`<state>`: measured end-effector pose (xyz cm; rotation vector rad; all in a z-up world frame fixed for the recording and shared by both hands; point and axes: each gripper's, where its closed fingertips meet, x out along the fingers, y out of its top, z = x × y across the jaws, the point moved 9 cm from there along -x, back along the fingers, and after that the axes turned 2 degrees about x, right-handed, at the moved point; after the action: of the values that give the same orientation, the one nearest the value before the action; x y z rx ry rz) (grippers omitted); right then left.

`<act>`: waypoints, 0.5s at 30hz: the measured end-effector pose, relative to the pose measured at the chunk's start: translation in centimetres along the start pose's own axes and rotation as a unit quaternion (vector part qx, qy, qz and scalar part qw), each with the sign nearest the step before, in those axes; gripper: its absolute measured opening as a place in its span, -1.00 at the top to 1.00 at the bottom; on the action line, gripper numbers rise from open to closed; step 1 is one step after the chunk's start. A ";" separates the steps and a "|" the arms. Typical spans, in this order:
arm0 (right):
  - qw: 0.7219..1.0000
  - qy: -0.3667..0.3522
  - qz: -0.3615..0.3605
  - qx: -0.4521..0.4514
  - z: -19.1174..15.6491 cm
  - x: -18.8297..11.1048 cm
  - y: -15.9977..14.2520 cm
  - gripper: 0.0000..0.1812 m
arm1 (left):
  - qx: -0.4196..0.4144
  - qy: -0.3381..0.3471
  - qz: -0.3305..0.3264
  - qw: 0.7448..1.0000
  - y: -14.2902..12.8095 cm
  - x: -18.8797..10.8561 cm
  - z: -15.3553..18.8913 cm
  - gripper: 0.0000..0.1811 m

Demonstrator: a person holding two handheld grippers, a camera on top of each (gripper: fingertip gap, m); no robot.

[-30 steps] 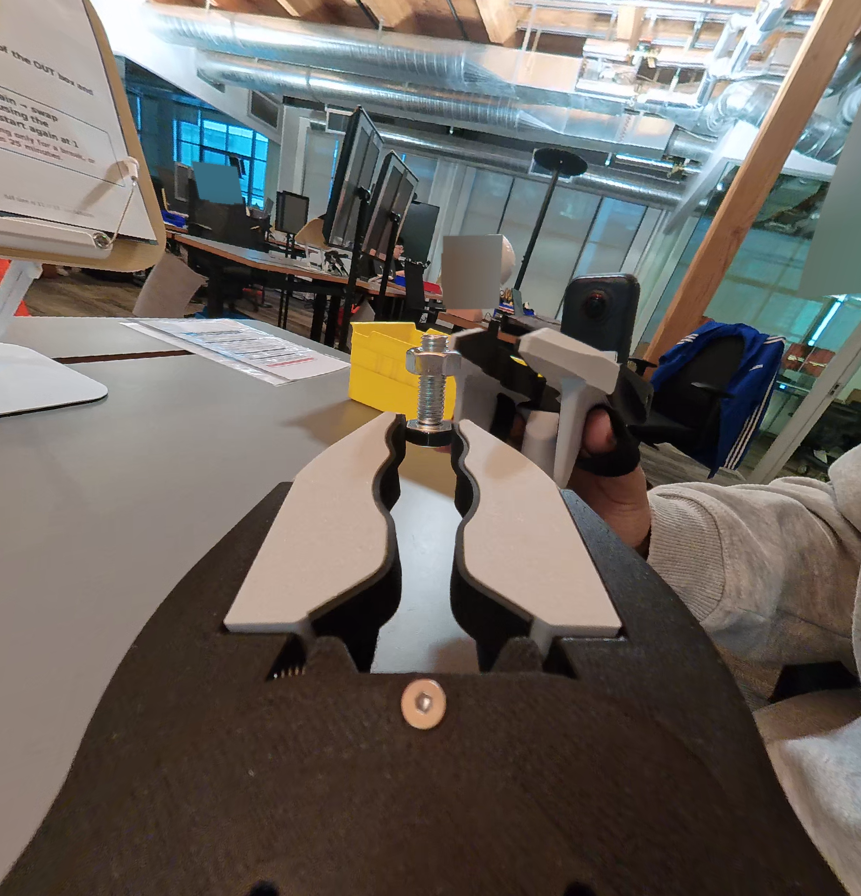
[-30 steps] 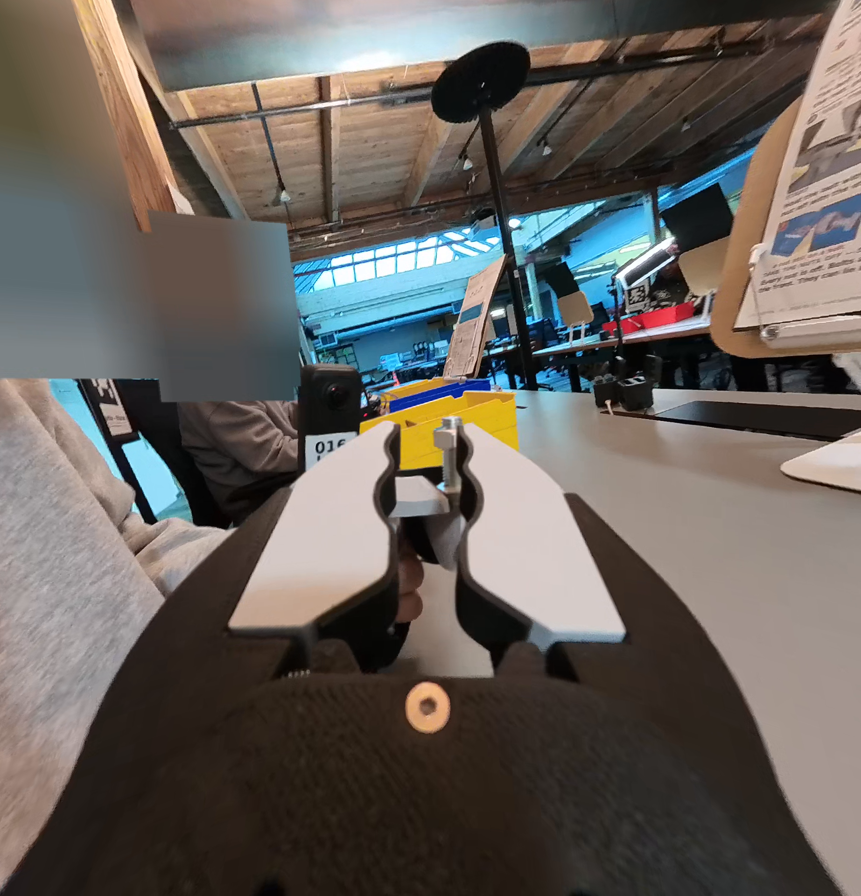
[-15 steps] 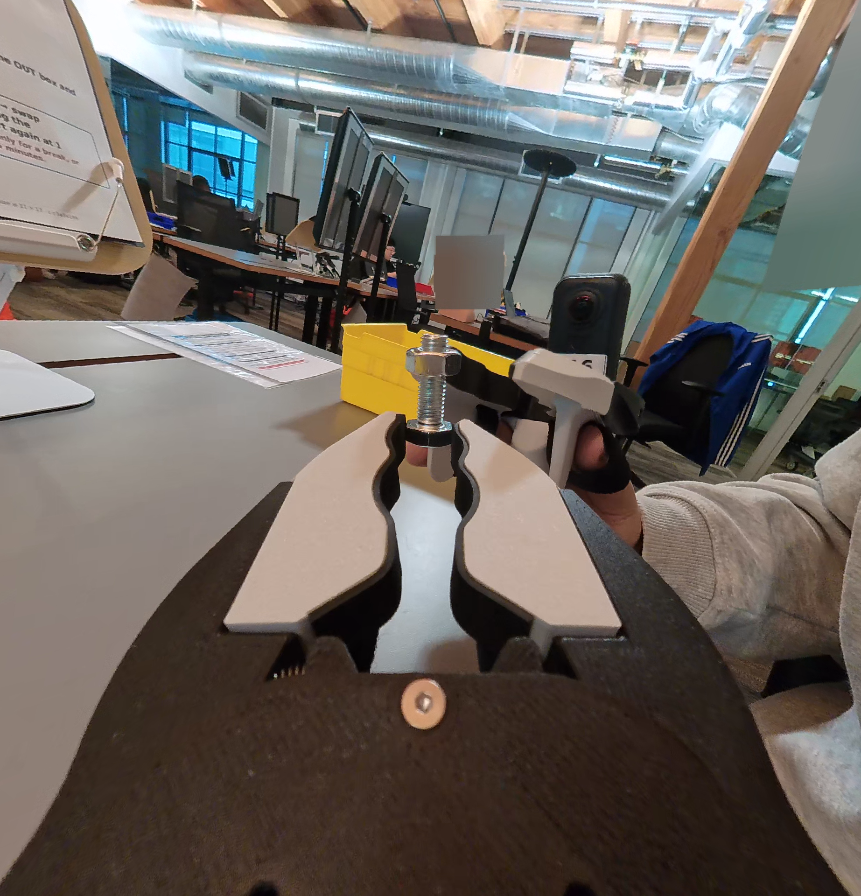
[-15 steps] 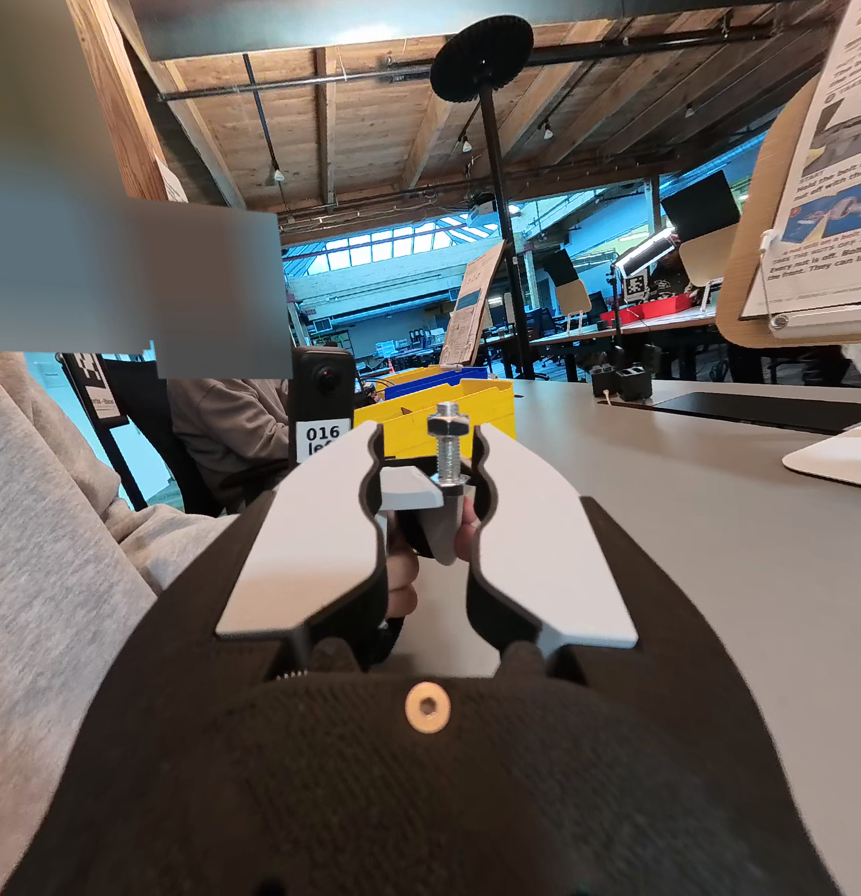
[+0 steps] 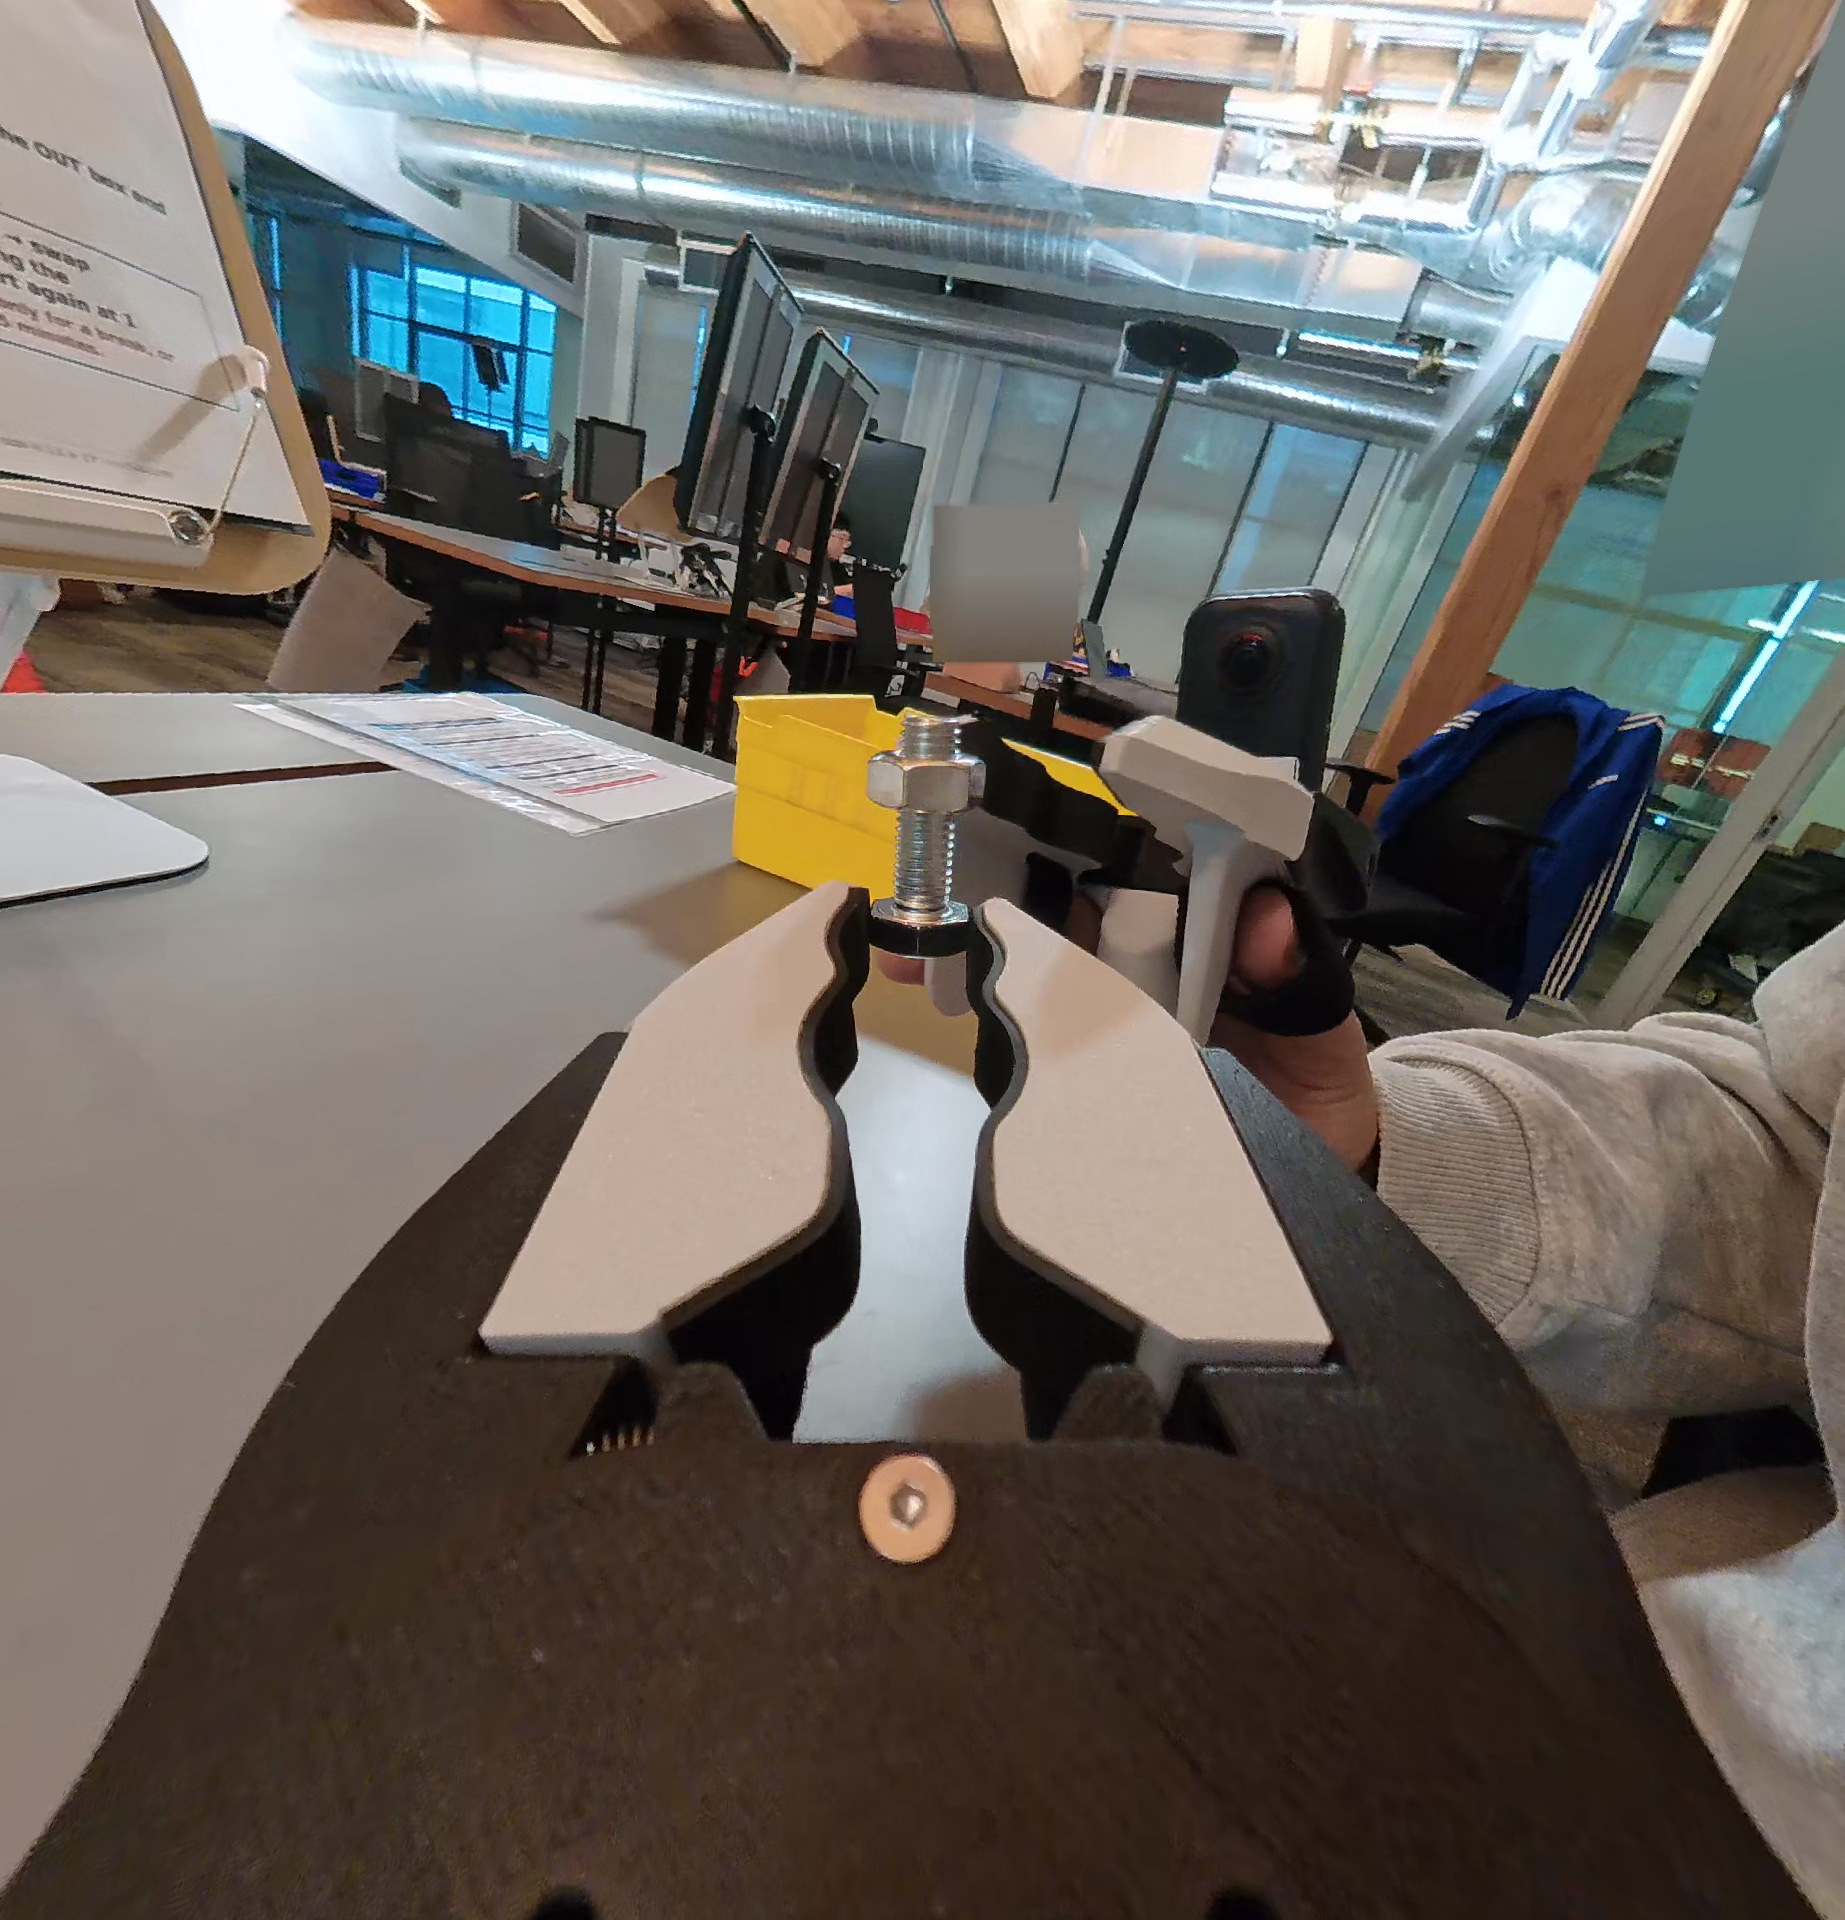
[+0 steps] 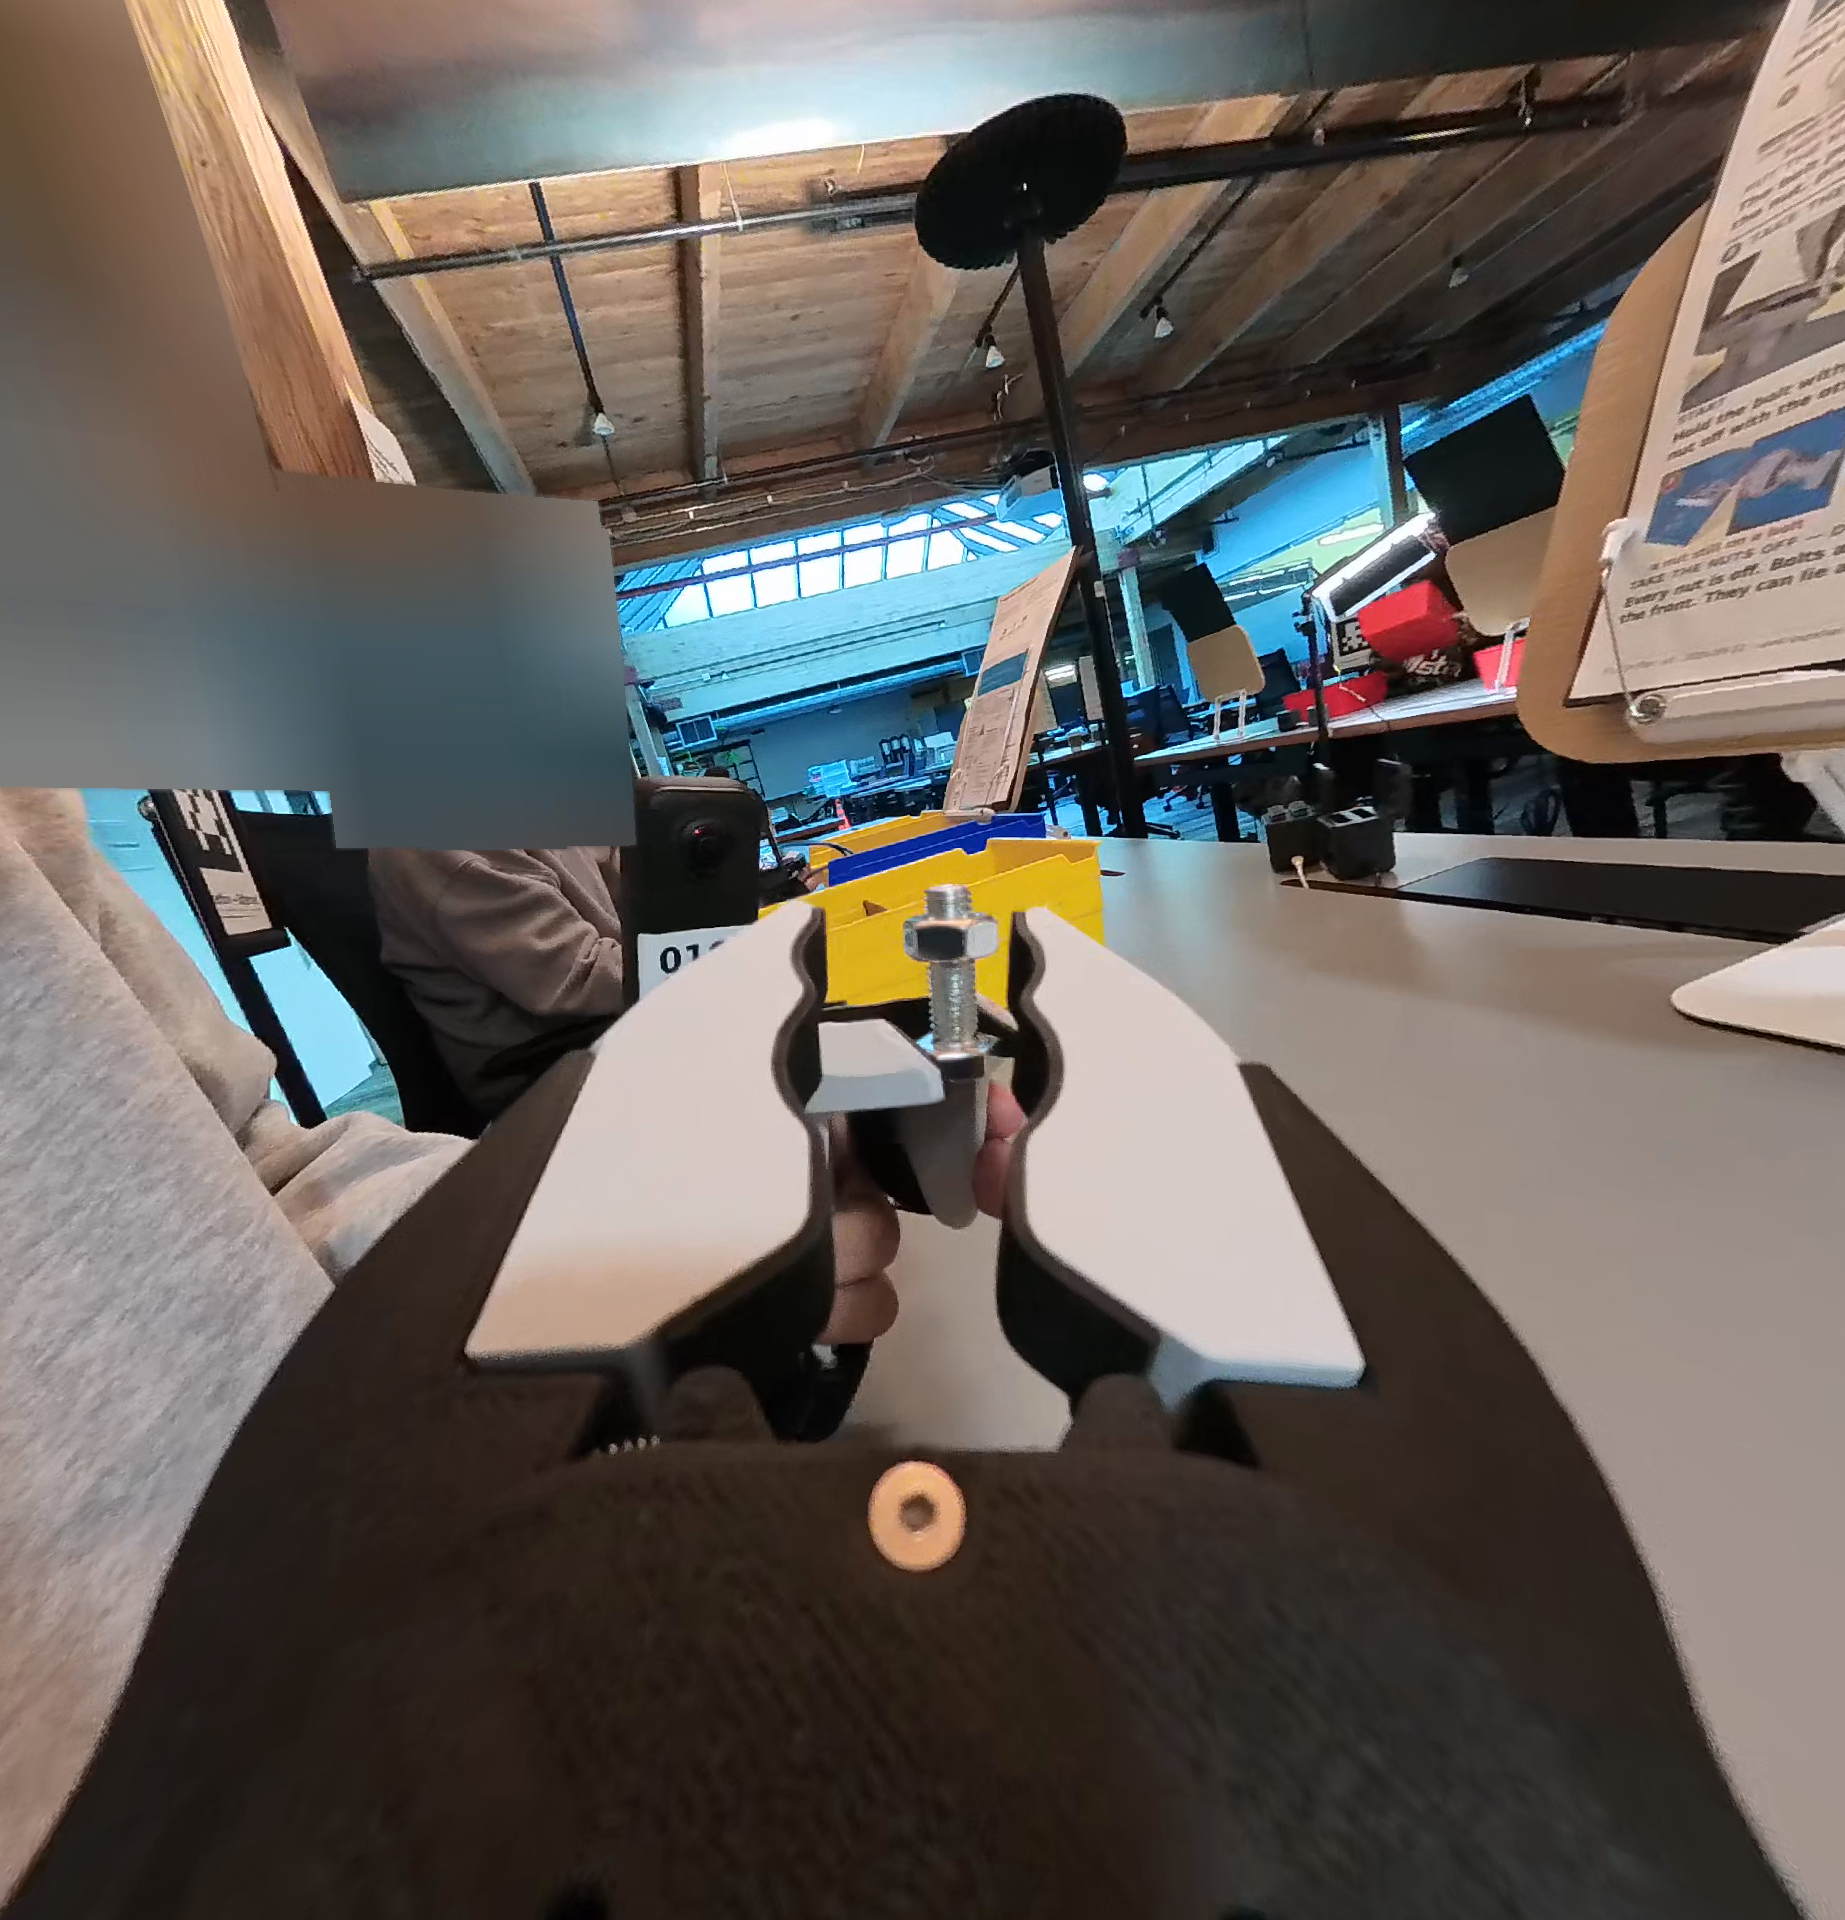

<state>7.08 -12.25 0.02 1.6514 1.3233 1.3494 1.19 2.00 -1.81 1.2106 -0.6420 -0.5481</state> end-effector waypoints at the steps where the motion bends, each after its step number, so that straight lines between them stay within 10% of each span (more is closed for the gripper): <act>1: 1.000 0.000 -0.002 -0.002 0.0 0.0 0.0 0.63 | -0.001 0.000 0.001 1.000 0.0 0.0 0.0 0.79; 15: 1.000 0.031 0.001 -0.006 -0.7 0.0 0.2 0.80 | -0.007 0.004 0.004 1.000 0.1 -0.1 -0.2 0.79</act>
<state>6.48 -12.39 0.43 1.6152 1.3476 1.4167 1.24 2.23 -1.80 1.1971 -0.6352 -0.5398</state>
